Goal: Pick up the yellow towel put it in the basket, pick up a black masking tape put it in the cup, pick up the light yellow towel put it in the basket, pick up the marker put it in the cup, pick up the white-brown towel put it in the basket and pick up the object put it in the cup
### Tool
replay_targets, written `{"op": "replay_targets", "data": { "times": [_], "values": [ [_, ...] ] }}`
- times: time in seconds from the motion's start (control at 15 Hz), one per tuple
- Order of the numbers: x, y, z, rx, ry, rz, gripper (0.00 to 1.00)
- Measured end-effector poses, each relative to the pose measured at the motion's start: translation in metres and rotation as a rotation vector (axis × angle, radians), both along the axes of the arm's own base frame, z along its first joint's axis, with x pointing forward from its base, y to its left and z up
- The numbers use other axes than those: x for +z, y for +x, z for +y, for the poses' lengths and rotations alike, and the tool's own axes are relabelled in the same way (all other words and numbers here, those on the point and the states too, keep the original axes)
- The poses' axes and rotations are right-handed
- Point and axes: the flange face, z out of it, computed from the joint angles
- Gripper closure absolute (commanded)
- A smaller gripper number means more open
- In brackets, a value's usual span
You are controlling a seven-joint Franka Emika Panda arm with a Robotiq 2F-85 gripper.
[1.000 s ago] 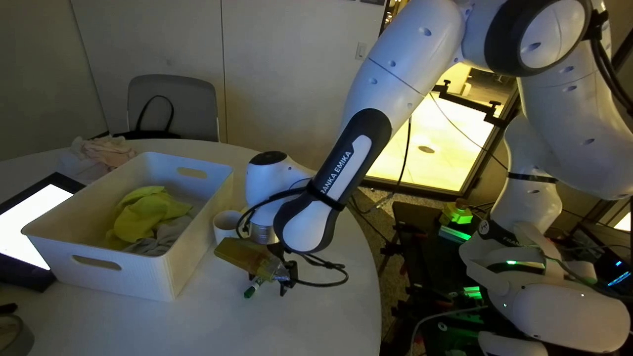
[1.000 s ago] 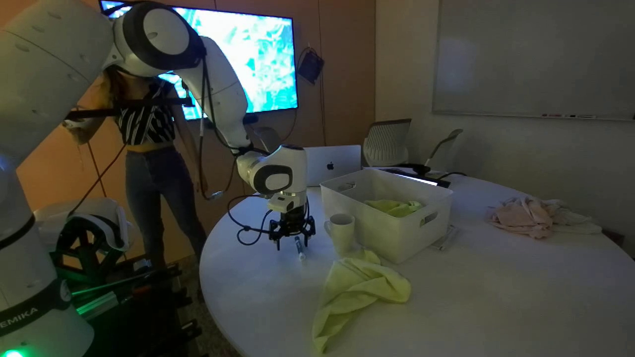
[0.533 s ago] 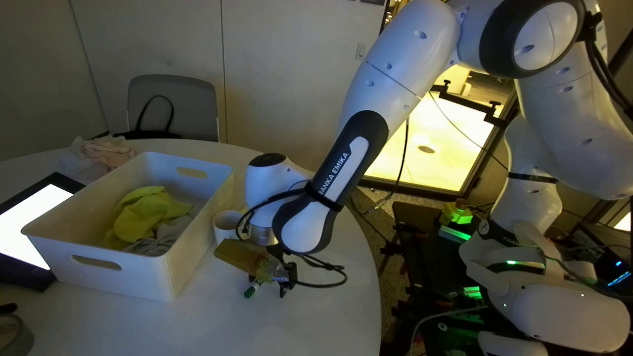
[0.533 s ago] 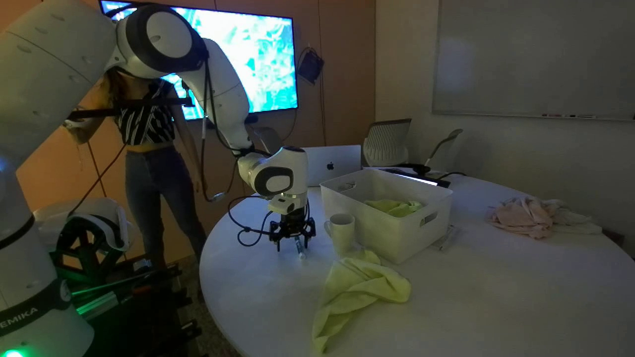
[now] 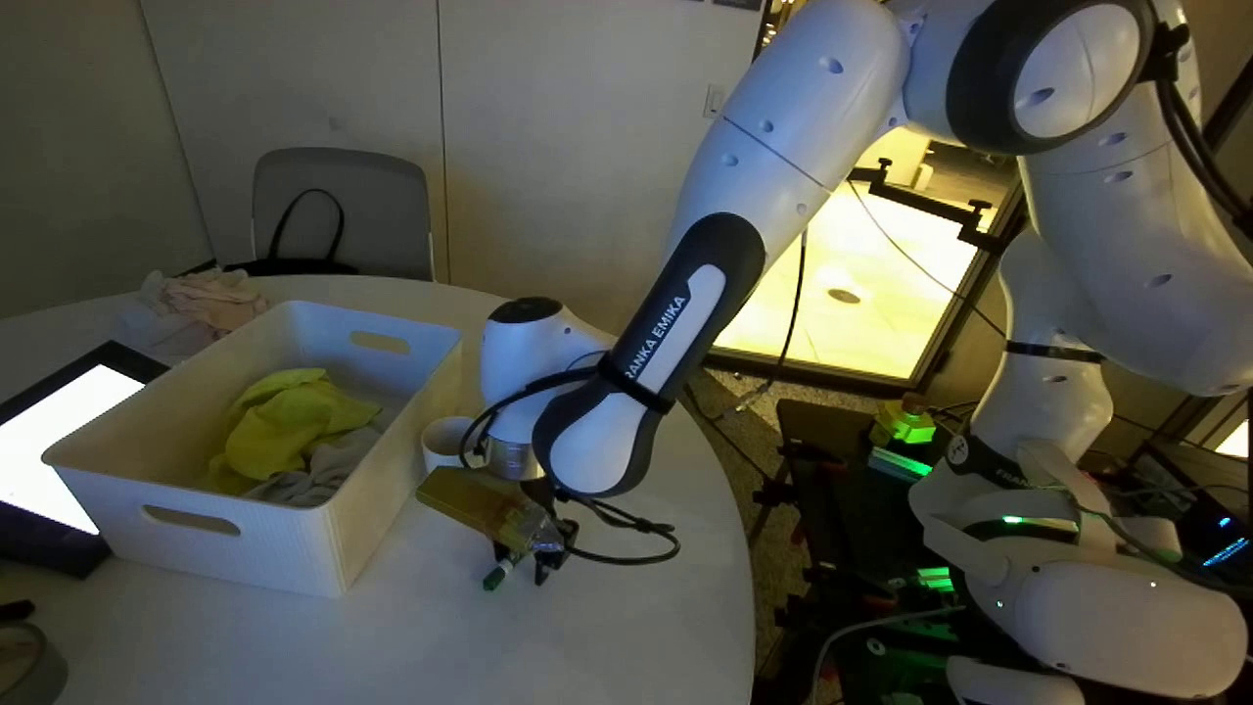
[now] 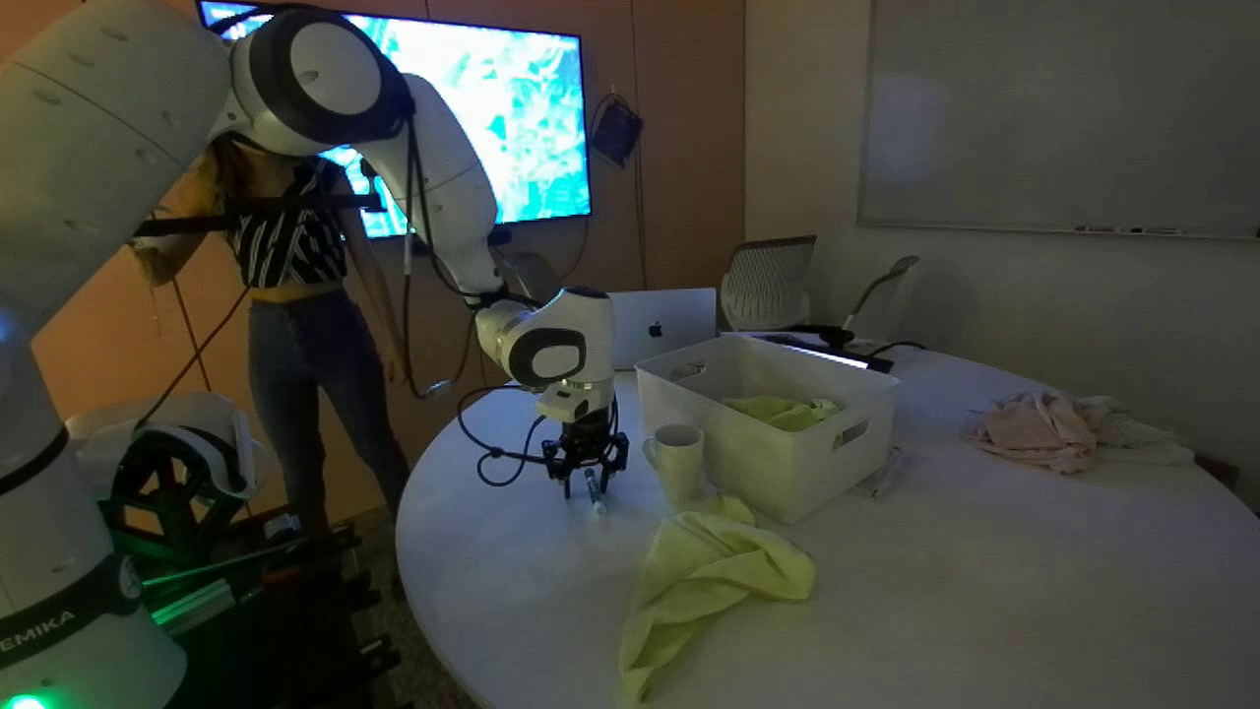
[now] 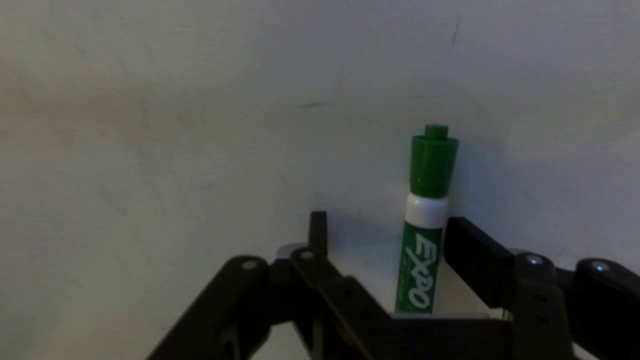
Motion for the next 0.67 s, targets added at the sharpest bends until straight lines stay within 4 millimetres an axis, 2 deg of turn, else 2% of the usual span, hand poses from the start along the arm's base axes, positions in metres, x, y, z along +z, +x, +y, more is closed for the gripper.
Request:
{"op": "replay_targets", "data": {
  "times": [0.2, 0.33, 0.4, 0.67],
  "values": [
    [0.0001, 0.0002, 0.0000, 0.000, 0.000, 0.000, 0.37],
    [0.0001, 0.0001, 0.0000, 0.000, 0.000, 0.000, 0.44],
    [0.0002, 0.0003, -0.0001, 0.000, 0.000, -0.001, 0.64],
    [0.0036, 0.0047, -0.0007, 0.001, -0.001, -0.011, 0.95]
  ]
}}
